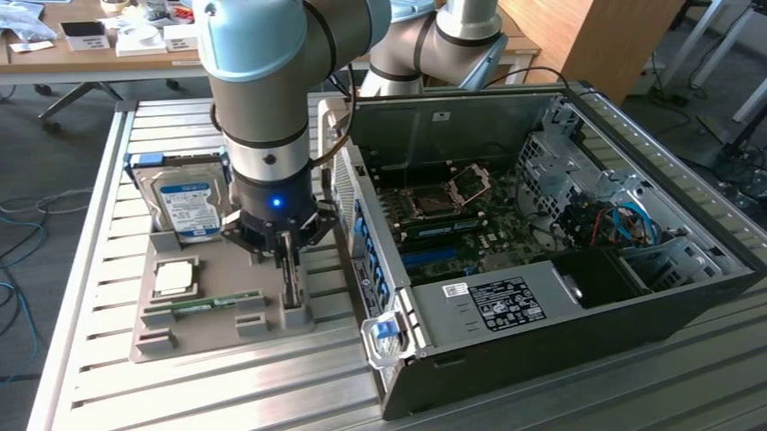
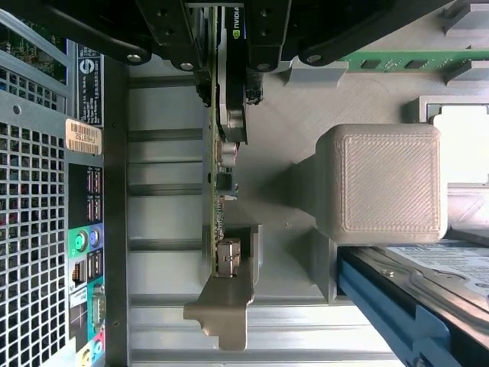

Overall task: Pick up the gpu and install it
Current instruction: 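Pick up the gpu and move the gpu toward the slot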

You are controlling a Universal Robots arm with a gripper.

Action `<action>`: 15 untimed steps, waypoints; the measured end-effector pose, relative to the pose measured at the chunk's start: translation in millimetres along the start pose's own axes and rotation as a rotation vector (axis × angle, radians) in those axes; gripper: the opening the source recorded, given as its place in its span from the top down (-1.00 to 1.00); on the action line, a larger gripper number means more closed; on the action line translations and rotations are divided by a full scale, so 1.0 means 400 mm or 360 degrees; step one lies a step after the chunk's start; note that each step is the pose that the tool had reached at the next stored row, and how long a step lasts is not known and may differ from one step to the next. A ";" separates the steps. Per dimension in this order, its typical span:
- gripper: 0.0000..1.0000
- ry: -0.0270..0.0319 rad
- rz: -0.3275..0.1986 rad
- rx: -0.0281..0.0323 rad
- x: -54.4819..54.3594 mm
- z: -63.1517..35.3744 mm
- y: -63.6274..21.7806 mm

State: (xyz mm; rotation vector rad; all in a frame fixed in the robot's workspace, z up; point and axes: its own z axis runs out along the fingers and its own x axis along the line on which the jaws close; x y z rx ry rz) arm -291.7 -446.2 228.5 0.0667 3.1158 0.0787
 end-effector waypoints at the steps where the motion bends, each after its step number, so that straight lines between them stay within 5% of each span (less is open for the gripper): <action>1: 0.47 0.00000 0.0000 0.00000 0.000 -0.003 0.000; 15: 0.47 0.00003 0.0000 0.00003 -0.002 -0.092 0.005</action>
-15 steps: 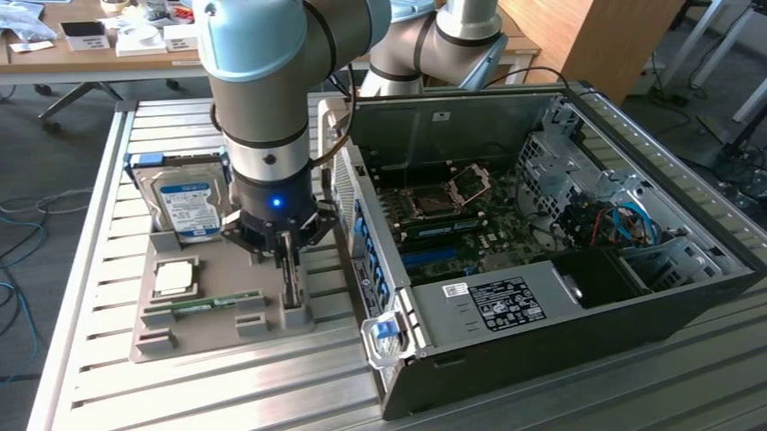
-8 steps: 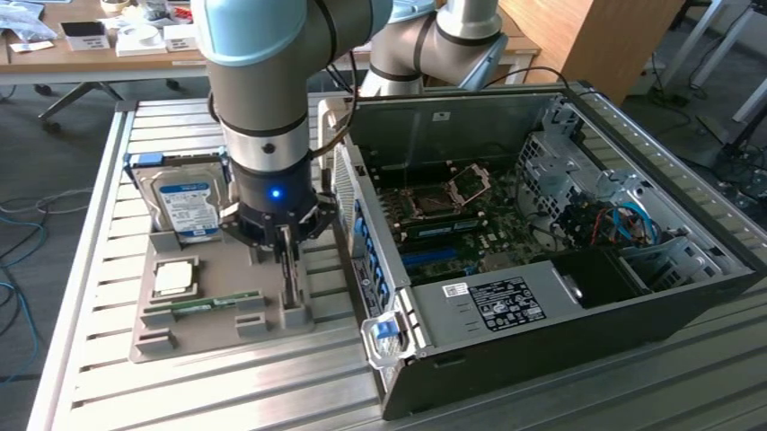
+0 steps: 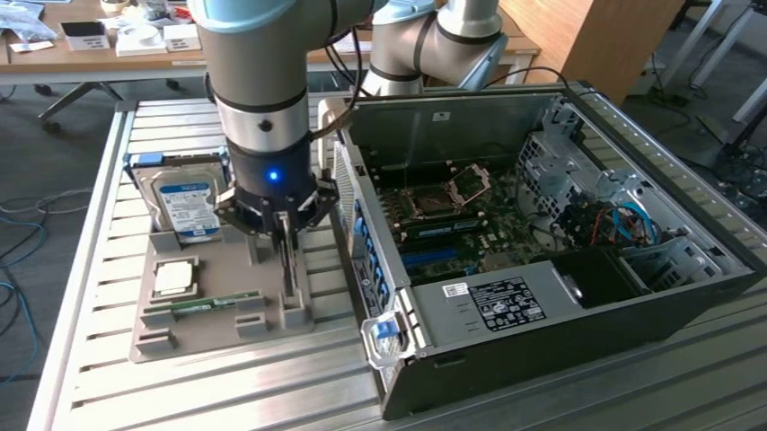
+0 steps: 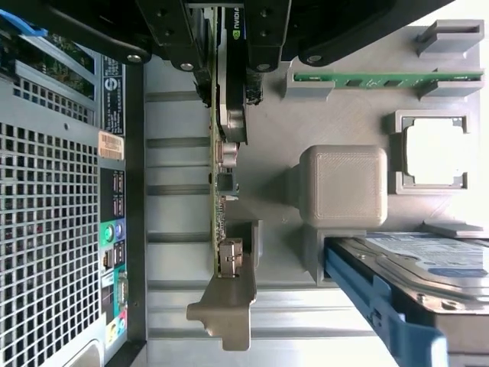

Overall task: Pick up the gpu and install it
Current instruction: 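Pick up the gpu and move the gpu toward the slot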

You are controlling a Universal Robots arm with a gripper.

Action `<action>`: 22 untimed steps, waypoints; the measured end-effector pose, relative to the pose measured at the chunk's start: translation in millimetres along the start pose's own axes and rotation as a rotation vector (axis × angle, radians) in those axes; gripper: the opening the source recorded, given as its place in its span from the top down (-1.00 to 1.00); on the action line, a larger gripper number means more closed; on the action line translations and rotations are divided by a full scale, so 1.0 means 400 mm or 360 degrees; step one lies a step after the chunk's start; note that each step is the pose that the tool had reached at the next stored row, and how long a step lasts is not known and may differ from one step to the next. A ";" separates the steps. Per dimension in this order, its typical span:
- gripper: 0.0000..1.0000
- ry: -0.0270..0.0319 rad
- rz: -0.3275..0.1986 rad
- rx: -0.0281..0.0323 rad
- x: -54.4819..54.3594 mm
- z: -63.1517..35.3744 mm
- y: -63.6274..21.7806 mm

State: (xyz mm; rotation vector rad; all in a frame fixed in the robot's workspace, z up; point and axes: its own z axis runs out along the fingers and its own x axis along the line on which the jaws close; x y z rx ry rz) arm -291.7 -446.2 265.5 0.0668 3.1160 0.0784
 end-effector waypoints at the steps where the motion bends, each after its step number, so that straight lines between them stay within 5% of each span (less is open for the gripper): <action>1: 0.47 0.00001 0.0000 0.00001 0.000 -0.009 0.000; 22: 0.47 -0.00004 0.0000 0.00000 -0.005 -0.231 0.012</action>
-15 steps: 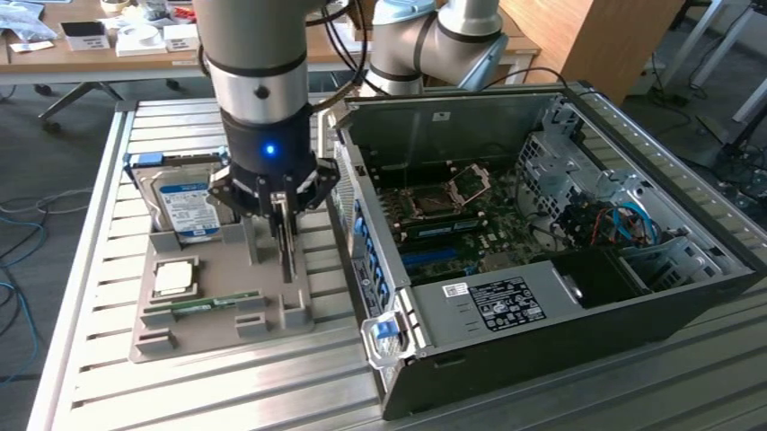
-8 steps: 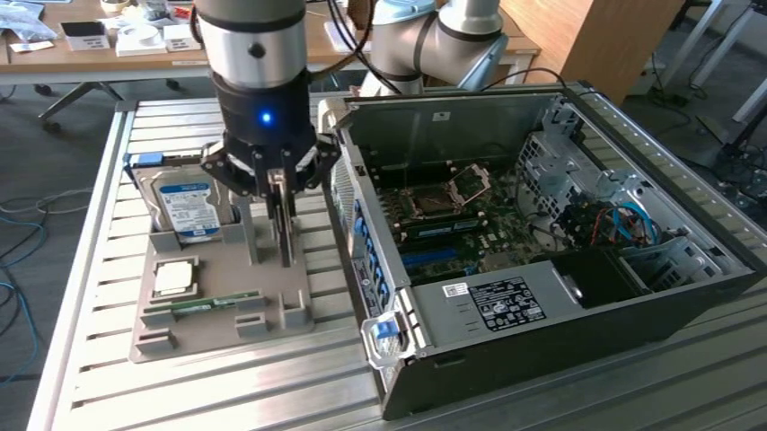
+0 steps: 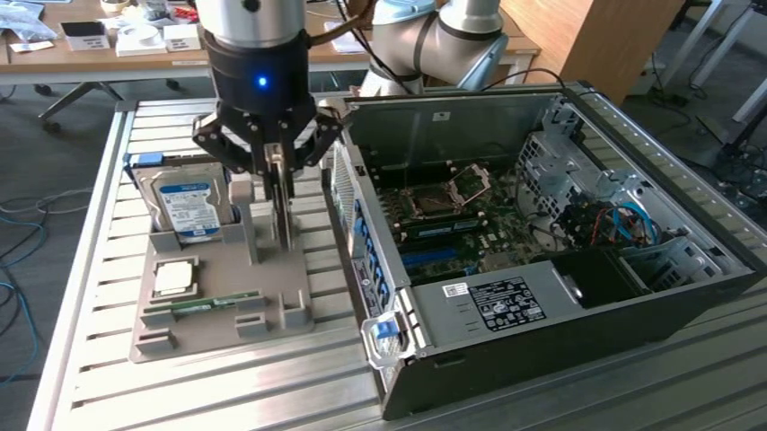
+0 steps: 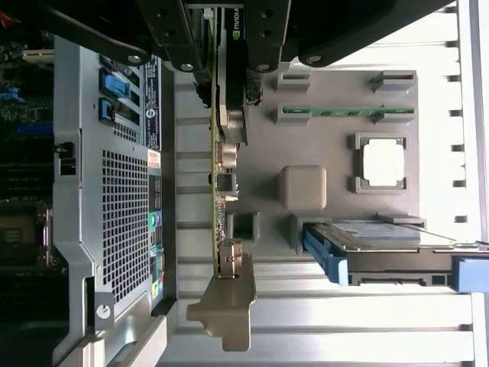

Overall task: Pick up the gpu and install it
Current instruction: 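Pick up the gpu and move the gpu toward the slot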

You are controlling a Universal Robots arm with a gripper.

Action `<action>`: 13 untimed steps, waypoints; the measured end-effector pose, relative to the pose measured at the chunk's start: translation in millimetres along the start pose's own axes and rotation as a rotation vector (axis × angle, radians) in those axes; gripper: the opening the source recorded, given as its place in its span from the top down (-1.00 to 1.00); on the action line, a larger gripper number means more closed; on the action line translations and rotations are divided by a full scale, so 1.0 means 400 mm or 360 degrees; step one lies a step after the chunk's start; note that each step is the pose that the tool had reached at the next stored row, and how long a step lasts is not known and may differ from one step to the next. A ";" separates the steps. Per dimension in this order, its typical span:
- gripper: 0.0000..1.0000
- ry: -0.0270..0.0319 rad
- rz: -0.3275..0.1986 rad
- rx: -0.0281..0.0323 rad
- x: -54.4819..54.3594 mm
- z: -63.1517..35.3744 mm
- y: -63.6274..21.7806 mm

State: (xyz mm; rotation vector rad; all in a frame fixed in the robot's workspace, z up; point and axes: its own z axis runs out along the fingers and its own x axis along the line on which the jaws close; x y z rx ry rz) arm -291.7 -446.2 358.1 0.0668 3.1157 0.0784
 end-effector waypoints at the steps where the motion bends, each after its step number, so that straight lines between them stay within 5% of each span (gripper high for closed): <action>1: 0.47 0.00000 0.0000 0.00000 0.000 -0.009 0.000; 13: 0.47 0.00000 0.0000 0.00000 -0.002 -0.095 0.005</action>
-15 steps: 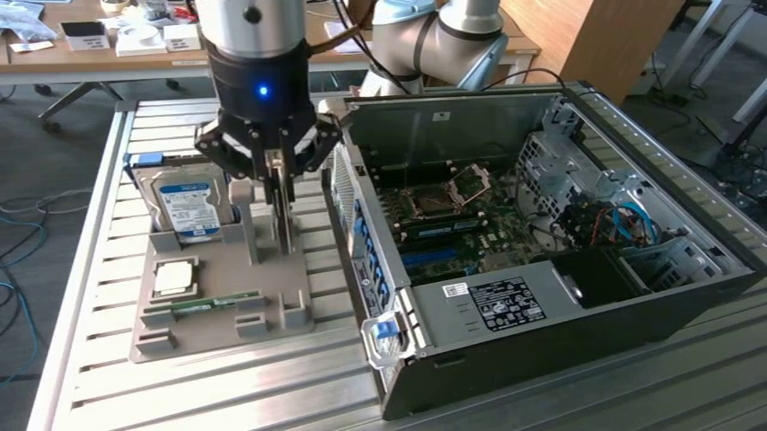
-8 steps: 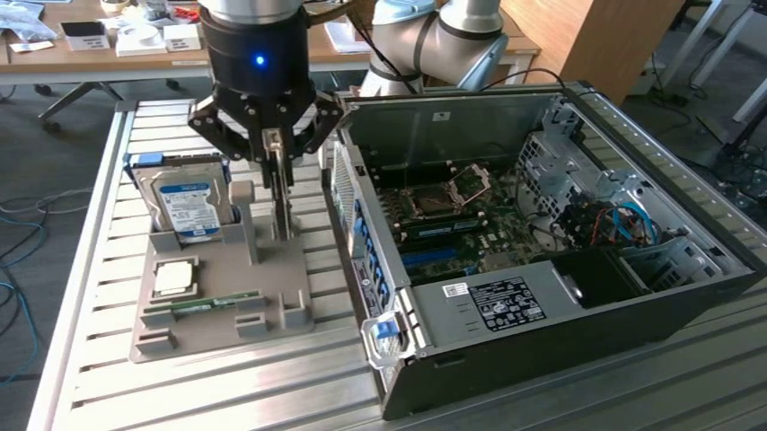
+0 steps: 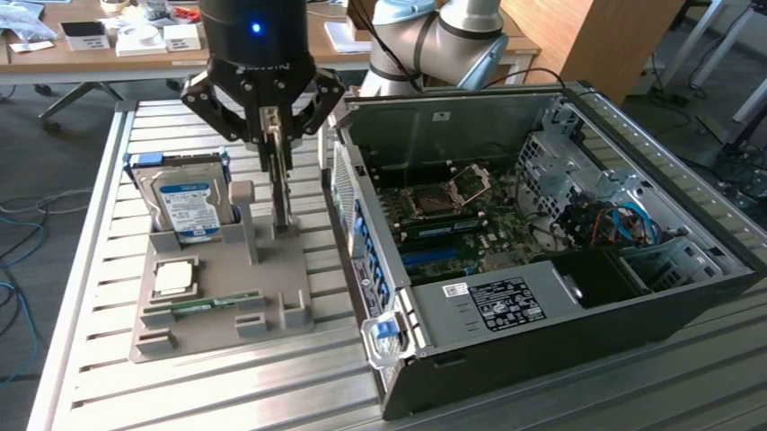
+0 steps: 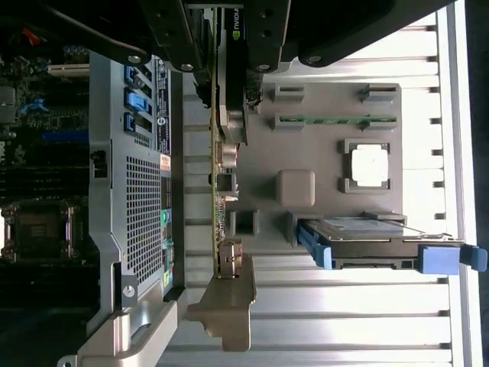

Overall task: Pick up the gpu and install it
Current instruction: 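Pick up the gpu and move the gpu toward the slot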

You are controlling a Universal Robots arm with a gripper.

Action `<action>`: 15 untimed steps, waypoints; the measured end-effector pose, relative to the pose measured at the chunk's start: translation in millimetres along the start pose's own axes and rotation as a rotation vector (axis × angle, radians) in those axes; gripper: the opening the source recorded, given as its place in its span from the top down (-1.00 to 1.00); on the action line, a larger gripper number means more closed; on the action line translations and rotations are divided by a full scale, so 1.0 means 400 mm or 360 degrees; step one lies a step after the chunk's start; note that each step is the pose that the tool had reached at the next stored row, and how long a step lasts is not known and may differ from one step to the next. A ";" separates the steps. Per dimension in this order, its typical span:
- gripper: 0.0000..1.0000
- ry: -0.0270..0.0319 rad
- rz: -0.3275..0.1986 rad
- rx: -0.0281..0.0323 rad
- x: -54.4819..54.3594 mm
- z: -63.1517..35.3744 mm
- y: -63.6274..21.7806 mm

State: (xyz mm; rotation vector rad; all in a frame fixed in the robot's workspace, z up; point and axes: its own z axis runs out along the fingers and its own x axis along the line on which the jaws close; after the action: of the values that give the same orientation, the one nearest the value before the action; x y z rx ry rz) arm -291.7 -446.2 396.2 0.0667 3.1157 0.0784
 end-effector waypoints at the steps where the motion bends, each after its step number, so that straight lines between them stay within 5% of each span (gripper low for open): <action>1: 0.47 0.00000 0.0000 0.00000 0.000 -0.006 0.000; 6: 0.47 -0.00001 0.0000 -0.00001 -0.001 -0.027 0.001; 15: 0.47 -0.00001 0.0000 0.00000 -0.001 -0.030 0.001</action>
State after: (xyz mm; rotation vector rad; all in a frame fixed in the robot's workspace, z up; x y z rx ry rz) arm -291.7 -446.2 408.0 0.0668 3.1157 0.0784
